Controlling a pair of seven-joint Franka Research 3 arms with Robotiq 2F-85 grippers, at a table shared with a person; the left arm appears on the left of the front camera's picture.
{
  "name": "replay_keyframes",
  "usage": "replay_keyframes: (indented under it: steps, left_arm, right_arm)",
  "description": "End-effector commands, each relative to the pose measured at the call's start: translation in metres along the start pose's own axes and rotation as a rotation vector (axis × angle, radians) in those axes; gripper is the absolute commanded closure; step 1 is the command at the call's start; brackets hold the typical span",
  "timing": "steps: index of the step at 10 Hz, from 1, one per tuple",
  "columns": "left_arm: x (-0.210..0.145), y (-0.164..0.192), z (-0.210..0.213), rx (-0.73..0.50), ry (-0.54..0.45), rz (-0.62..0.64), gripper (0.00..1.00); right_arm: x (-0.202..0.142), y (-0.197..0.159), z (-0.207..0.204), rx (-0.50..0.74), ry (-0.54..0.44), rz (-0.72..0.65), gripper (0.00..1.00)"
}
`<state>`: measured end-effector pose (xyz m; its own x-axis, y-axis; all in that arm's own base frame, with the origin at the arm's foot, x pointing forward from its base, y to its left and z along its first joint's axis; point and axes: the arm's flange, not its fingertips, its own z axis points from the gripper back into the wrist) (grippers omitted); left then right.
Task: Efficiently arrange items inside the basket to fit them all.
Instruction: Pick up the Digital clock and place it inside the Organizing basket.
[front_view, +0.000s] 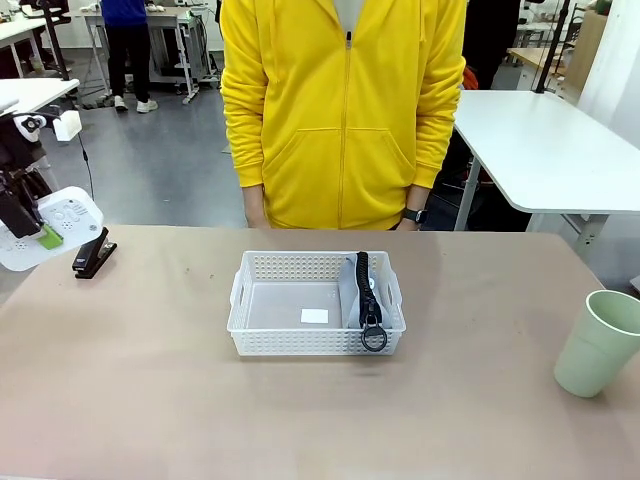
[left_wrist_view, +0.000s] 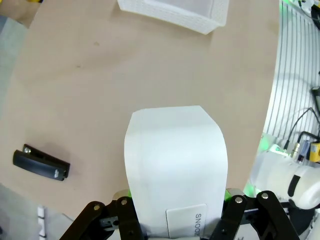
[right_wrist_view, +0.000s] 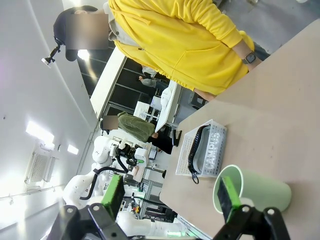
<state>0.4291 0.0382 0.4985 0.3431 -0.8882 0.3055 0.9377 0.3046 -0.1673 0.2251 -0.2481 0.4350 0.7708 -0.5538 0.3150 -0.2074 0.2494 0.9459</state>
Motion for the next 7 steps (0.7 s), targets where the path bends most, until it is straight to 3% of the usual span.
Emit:
replay_keyframes:
  steps: [1,2,3,5,7]
  left_arm:
    - [-0.001,0.001,-0.001,-0.002,-0.003,0.004,0.44]
    - [0.014,-0.005,-0.005,-0.180,-0.052,0.183,0.44]
    - [0.036,-0.017,-0.009,-0.252,-0.083,0.200,0.44]
    - [0.100,-0.038,-0.041,-0.248,0.021,0.137,0.44]
    - [0.166,-0.061,-0.084,-0.121,0.096,0.108,0.44]
  right_arm:
    - [0.003,0.002,0.000,0.015,-0.011,0.031,0.00]
    - [0.003,0.002,0.000,0.015,-0.011,0.031,0.00]
    - [0.003,0.002,0.000,0.015,-0.011,0.031,0.00]
    - [0.003,0.002,0.000,0.015,-0.011,0.031,0.00]
    - [0.003,0.002,0.000,0.015,-0.011,0.031,0.00]
